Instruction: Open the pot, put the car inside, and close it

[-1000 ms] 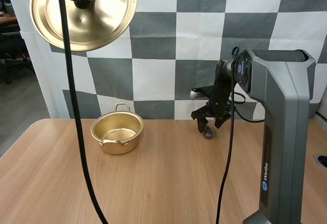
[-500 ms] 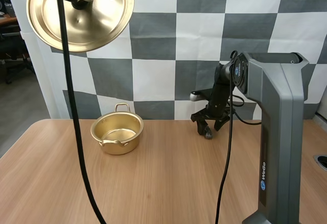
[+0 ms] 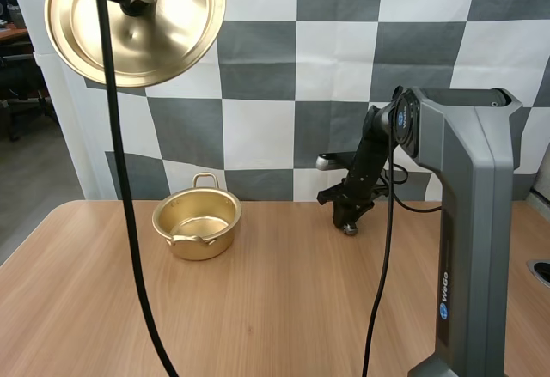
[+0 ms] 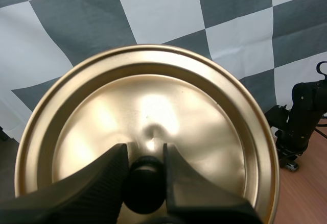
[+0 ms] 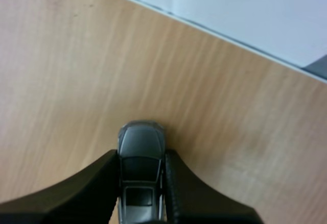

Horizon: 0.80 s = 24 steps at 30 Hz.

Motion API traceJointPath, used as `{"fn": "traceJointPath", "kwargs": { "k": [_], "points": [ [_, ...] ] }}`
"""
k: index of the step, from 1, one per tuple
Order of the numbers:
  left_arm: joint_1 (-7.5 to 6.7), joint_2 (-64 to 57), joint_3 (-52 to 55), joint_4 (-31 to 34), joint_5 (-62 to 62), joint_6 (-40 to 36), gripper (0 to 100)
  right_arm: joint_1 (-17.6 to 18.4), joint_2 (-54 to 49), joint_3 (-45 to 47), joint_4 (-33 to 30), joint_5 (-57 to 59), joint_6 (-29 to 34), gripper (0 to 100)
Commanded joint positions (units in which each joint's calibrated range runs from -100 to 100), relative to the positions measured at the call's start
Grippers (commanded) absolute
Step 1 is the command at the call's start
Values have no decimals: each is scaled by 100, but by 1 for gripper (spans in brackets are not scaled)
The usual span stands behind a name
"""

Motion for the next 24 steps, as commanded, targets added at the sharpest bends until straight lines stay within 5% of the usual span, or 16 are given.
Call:
{"fn": "traceJointPath", "kwargs": {
  "k": [1,10,17,24],
  "points": [
    [0,4,11,17,1,2,0,2,-156,-5,321,240,-202,0],
    [0,-85,11,-20,1,-43,0,2,-1591,-548,1997,738,-677,0],
    [0,-689,11,-54,1,-55,0,10,-2775,-817,2132,738,-677,0],
    [0,-1349,11,-26,1,-366,0,409,-3208,-817,1987,738,-973,0]
  ]
}}
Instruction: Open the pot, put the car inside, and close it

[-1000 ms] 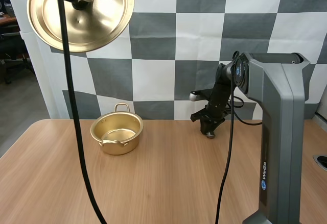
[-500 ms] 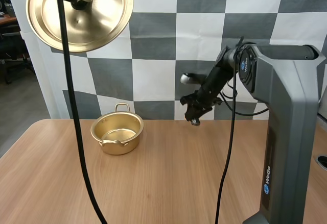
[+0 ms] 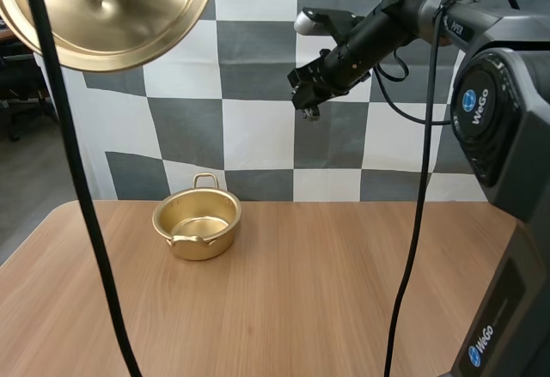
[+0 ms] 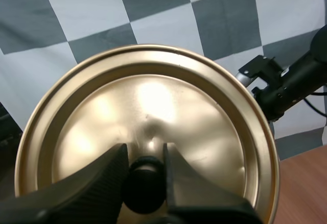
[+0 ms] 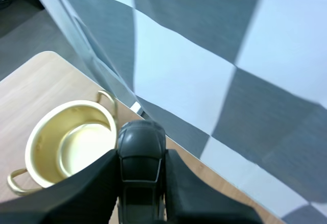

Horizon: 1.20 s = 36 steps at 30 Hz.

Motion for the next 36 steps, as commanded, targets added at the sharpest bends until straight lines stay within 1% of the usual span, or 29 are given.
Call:
{"fn": "traceJointPath", "kwargs": {
  "k": [1,4,7,11,12,14,19,28,36],
  "points": [
    [0,-304,-1,14,1,-175,0,294,-43,-7,-131,0,-52,0],
    [0,-442,-1,26,1,-165,0,643,8,-7,-289,0,-52,0],
    [0,-472,-1,114,1,-104,0,971,148,-7,-316,0,-52,0],
    [0,-472,-1,230,1,-91,0,1141,281,-7,-391,0,-52,0],
    [0,-472,-1,230,1,-91,0,1381,565,-7,-651,0,-52,0],
    [0,-472,-1,230,1,-91,0,1452,745,-7,-744,0,-52,0],
    [0,-472,-1,243,1,-91,0,1471,1220,-7,-757,0,-52,0],
    [3,-501,-1,489,1,-91,0,1520,1887,-18,-769,0,-52,0],
    [3,-595,-1,573,1,-91,0,1827,1985,-18,-819,0,-52,0]
  ]
}}
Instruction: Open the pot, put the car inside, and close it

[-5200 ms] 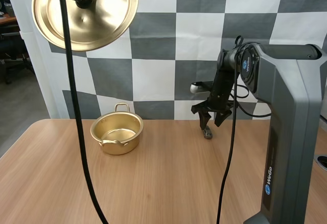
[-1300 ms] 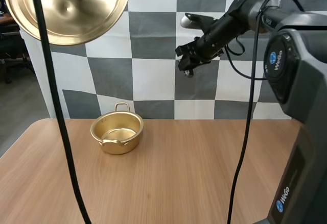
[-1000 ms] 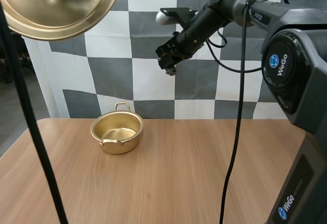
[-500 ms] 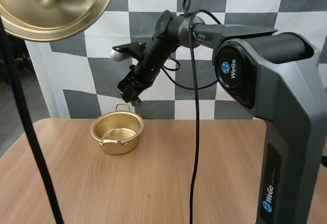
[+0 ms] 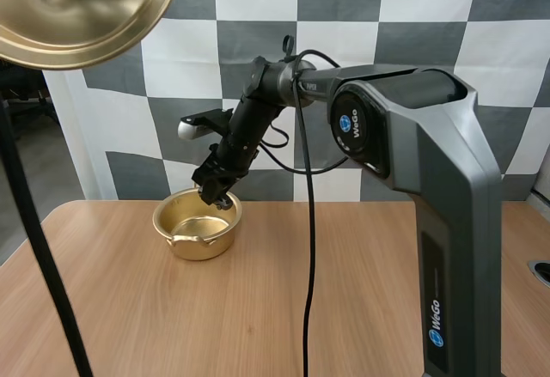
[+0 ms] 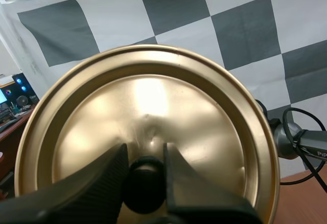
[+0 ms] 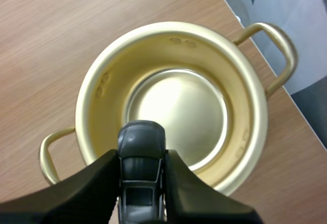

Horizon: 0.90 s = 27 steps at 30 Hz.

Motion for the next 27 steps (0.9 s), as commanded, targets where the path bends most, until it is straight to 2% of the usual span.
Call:
{"fn": "traceJointPath", "kwargs": {
  "k": [1,10,14,27],
  "points": [
    [3,-17,-1,59,1,3,0,97,3,-6,0,13,2,0],
    [3,-218,-1,69,1,3,0,250,20,-53,-247,-686,12,0],
    [3,-255,-1,69,1,3,0,250,176,-373,-489,-683,182,0],
    [3,-255,-1,69,1,3,0,250,776,-921,-448,-438,191,0]
  ]
}}
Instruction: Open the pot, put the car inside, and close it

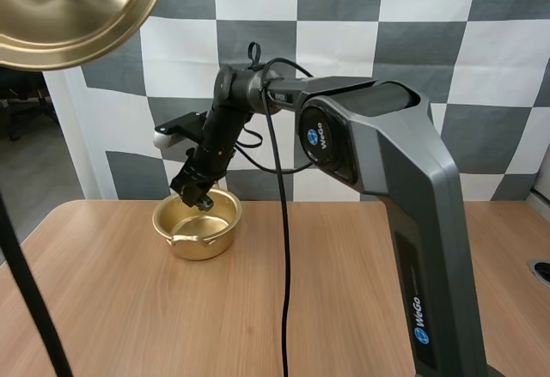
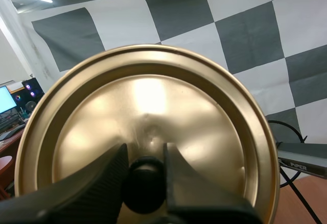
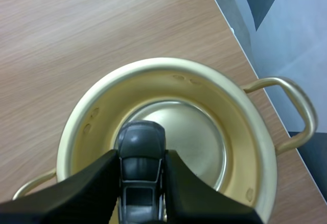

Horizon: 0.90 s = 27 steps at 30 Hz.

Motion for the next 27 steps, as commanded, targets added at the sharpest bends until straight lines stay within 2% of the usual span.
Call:
{"fn": "traceJointPath", "kwargs": {
  "k": [1,27],
  "points": [
    [3,0,-1,2,1,3,0,4,104,-72,1,32,5,0],
    [3,0,-1,2,1,3,0,4,853,-262,22,-262,16,0]
  ]
}}
